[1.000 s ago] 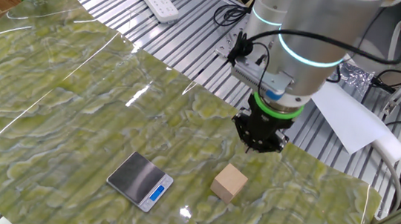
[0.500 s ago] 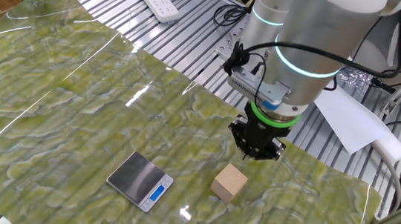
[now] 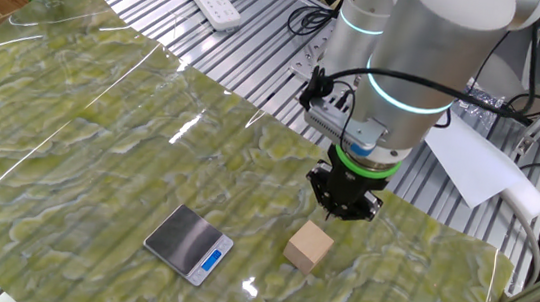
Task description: Place the block on the scale
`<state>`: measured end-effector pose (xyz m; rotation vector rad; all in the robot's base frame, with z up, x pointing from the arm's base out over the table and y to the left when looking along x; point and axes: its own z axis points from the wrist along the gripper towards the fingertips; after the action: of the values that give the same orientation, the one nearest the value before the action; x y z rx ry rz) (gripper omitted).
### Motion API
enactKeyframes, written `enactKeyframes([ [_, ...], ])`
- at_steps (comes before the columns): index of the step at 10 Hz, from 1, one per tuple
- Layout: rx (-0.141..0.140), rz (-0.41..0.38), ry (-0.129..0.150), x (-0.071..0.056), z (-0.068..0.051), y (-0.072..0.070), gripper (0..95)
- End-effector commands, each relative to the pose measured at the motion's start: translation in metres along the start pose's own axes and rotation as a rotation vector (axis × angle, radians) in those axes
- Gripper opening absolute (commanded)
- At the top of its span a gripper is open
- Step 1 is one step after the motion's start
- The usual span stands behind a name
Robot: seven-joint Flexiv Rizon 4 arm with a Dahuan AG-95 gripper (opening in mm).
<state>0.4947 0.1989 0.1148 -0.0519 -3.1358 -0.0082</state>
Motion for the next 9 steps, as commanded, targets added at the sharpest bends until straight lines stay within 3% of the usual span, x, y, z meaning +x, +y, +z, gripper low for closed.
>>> enactKeyframes([
  [1,0.002,0.003,-0.001,0.0,0.003,0.0,0.0],
  [9,0.005,0.014,-0.002,-0.01,0.016,0.0,0.0],
])
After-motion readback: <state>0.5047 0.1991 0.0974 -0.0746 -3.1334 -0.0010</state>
